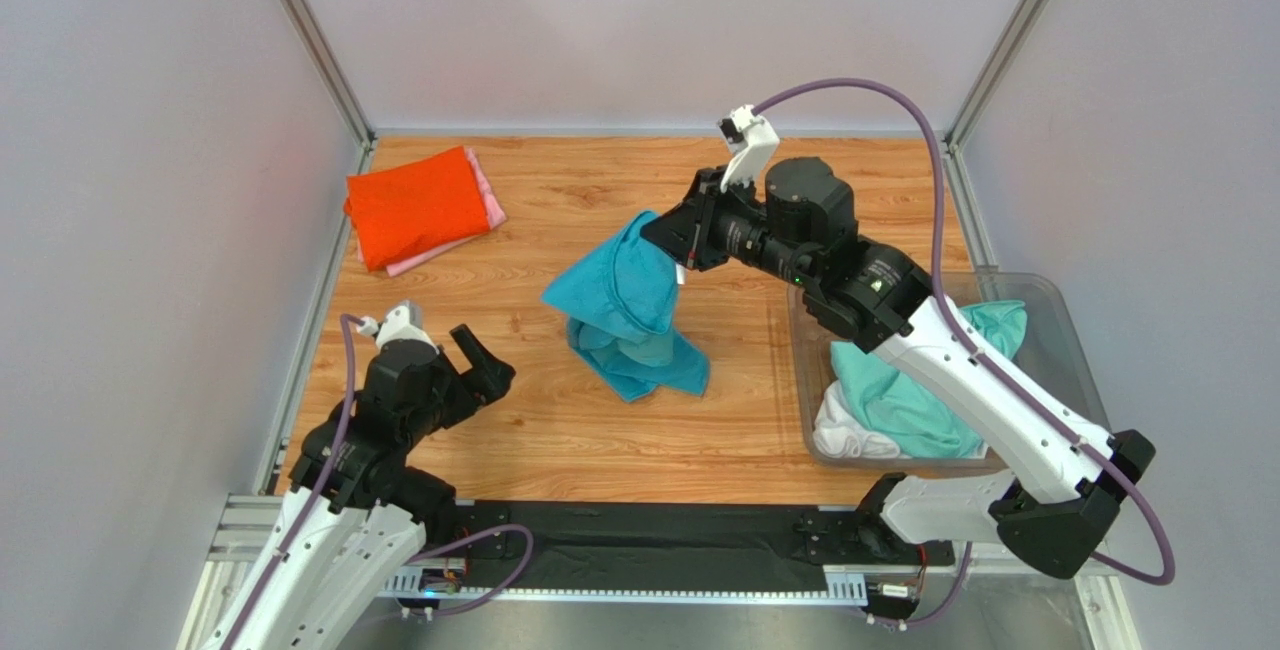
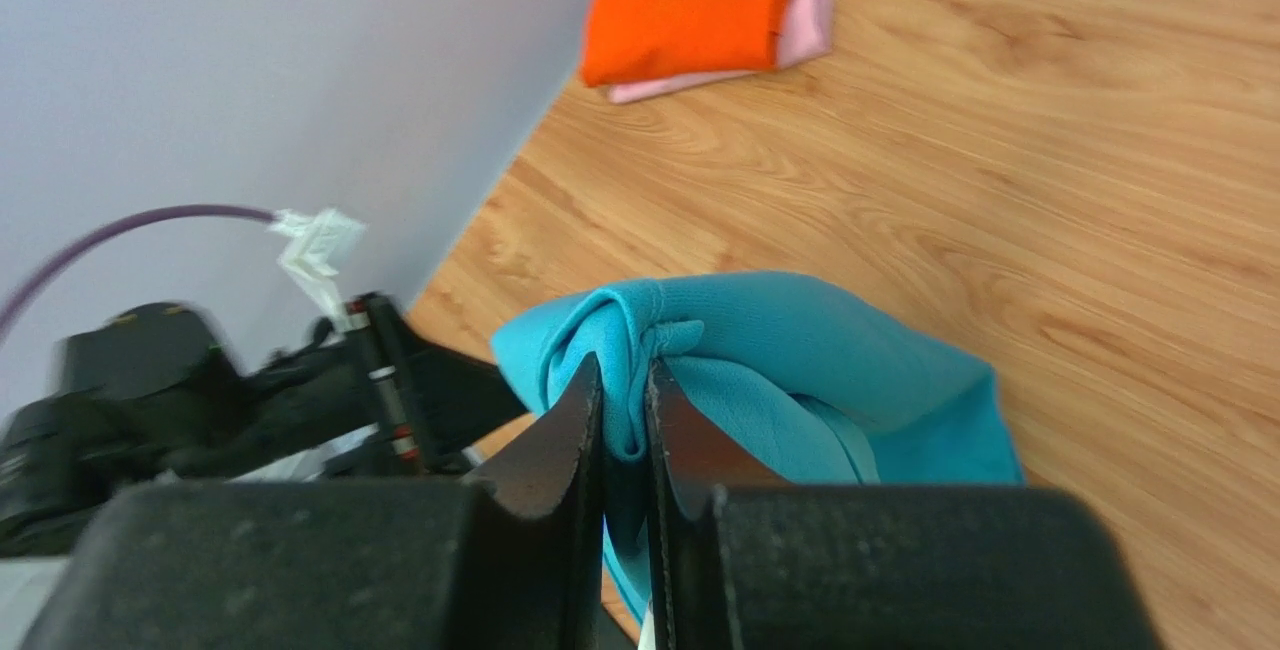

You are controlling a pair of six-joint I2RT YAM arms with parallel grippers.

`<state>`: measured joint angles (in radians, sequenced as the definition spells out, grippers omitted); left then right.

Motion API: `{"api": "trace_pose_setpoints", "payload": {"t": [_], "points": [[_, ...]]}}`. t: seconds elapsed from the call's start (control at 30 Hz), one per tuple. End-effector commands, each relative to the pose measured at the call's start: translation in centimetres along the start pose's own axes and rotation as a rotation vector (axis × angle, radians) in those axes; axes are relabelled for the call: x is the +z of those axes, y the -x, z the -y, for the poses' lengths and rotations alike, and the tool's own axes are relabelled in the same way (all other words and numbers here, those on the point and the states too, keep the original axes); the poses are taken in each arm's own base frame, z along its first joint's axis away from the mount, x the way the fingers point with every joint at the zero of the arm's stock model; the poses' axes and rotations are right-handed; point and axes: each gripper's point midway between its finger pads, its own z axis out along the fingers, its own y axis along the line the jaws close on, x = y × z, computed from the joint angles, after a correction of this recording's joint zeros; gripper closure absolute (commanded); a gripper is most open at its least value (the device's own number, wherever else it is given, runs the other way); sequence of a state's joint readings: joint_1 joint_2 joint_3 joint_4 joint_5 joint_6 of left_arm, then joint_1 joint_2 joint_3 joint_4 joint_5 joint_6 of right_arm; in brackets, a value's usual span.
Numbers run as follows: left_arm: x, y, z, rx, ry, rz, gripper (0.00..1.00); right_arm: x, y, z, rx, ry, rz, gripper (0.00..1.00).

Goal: Fold and stack the t-shirts
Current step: Move the tshirt to the center of the board

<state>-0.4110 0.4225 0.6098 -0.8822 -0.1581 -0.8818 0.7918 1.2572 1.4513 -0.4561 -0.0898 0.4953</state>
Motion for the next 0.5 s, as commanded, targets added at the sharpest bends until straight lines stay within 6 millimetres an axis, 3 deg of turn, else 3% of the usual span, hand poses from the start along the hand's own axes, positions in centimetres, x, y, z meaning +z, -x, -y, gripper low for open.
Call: {"api": "trace_pose_setpoints", "payload": {"t": [0.0,0.2,0.3,0.47], "points": [[-1.0,0.9,0.2,-0.031,-0.003,0.032,0.00,0.9,-0.1,5.1,-0.019,-0.186,0.069,0.99],[-0.5,0.3,-0.2,-0.027,0.008,0.015,0.00,2.4,-3.4,14.1,-0.030,-0.473,0.020,0.98],[0.1,-0.1,-0.3,-0.022,0.027,-0.009,0.00,3.3,-5.0,17.5,-0.045,-0.579,-0.023,0.96],[1.9,-0.9,0.2,-0.002,0.016,-0.049,0.00,4.5,-7.3,21.6,-0.045,-0.679,-0.101,0.95]]}}
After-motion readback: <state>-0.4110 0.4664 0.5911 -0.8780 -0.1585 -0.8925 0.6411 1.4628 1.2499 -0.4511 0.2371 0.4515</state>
